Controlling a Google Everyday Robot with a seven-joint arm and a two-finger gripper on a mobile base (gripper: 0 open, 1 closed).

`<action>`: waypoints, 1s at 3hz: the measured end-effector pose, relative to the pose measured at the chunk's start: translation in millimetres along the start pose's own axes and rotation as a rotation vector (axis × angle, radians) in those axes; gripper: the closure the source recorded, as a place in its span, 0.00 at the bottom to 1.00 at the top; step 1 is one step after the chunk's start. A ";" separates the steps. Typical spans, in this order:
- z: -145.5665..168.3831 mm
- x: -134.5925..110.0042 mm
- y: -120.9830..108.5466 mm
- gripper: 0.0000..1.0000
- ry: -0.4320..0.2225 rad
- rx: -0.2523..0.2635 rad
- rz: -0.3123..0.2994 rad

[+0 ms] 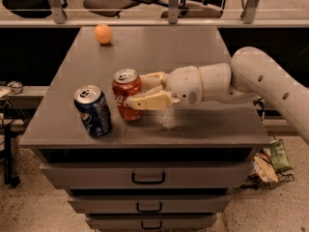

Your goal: Move coke can near pepsi can

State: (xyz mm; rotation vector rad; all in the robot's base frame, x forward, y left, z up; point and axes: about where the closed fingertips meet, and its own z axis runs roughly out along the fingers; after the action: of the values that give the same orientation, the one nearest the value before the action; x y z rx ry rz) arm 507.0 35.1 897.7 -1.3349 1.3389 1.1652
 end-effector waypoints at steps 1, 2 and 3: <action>22.1 -20.9 22.3 1.00 -0.015 -0.052 -0.087; 32.2 -26.5 33.8 1.00 -0.020 -0.072 -0.135; 30.3 -19.7 35.6 1.00 -0.019 -0.069 -0.154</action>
Offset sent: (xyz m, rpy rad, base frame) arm -0.0461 0.0438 0.0258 0.0339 -0.1757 0.1170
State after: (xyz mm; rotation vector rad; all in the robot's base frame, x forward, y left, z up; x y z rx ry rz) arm 471.1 67.5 913.1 -1.4468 1.1697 1.1242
